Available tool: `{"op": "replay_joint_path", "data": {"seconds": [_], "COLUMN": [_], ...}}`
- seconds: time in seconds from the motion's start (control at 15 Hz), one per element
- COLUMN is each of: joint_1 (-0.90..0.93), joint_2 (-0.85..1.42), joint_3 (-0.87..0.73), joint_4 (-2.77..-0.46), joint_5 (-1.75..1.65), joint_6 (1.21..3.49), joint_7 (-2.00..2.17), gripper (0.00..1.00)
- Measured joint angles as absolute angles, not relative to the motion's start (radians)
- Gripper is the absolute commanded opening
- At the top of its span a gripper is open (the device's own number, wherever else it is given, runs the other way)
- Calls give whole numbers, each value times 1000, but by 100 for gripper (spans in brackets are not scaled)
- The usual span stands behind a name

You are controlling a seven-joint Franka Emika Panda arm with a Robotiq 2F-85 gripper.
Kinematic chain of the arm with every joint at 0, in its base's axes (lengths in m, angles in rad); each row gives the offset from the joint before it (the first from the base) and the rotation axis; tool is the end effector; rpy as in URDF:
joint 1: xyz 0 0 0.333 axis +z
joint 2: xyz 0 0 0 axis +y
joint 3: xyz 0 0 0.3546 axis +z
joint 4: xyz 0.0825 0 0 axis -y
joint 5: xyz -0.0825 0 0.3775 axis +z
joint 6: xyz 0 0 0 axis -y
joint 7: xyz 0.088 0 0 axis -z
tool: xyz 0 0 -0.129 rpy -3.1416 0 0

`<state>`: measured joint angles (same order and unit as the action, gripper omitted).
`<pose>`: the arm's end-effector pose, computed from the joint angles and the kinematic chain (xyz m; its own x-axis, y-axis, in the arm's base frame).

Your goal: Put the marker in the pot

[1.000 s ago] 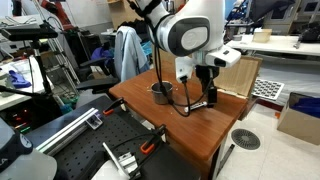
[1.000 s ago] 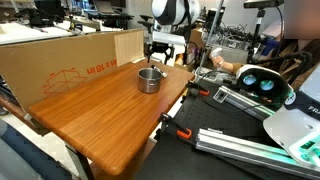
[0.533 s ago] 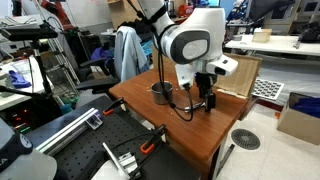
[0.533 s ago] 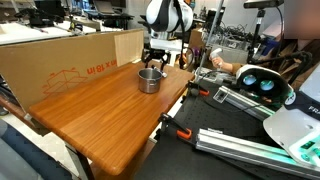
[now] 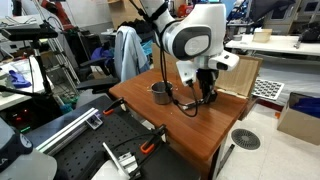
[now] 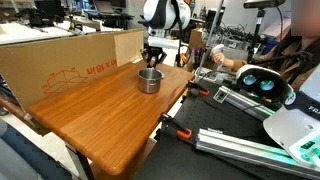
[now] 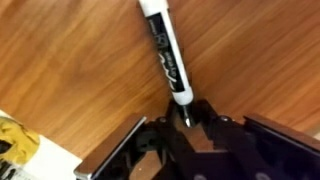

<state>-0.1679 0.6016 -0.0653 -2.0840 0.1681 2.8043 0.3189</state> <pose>0.5935 -0.1473 0.1591 0.7625 -0.6389 0.1016 -0.6348 -0.7692 -0.0729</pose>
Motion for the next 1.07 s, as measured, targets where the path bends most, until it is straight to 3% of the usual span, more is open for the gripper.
{"op": "replay_joint_path", "data": {"seconds": [0.6, 1.07], "joint_1": [-118, -36], "joint_2": [568, 377], "joint_3": [-65, -123], "joint_4": [-2073, -2147], "joint_5": [168, 137], "joint_6": [2805, 2810], "joint_7": [317, 327], "gripper": [5, 5]}}
